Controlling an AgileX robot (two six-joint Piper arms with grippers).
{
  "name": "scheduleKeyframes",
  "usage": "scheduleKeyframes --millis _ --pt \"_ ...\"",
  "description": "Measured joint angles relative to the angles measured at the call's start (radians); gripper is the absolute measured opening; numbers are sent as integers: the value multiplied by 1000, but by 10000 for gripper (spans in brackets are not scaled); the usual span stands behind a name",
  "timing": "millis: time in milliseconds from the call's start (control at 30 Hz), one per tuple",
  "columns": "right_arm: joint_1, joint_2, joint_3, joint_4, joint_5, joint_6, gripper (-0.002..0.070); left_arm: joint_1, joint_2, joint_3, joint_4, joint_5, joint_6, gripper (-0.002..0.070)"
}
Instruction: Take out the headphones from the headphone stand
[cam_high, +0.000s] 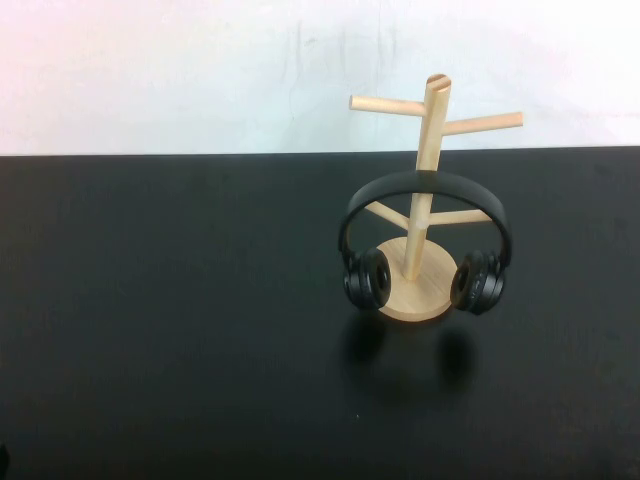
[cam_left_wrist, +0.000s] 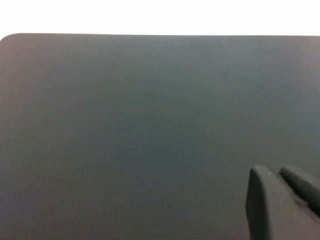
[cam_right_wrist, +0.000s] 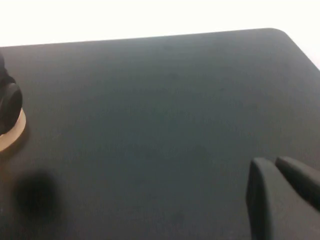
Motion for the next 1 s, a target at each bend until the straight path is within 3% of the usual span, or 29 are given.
scheduleKeyframes --millis 300,867,1000 --pt "0 0 0 -5 -216 0 -6 0 0 0 0 0 0 2" --pt "0 0 0 0 -215 0 -6 0 0 0 0 0 0 2" --pt "0 0 0 42 -223 98 -6 0 0 0 0 0 0 2"
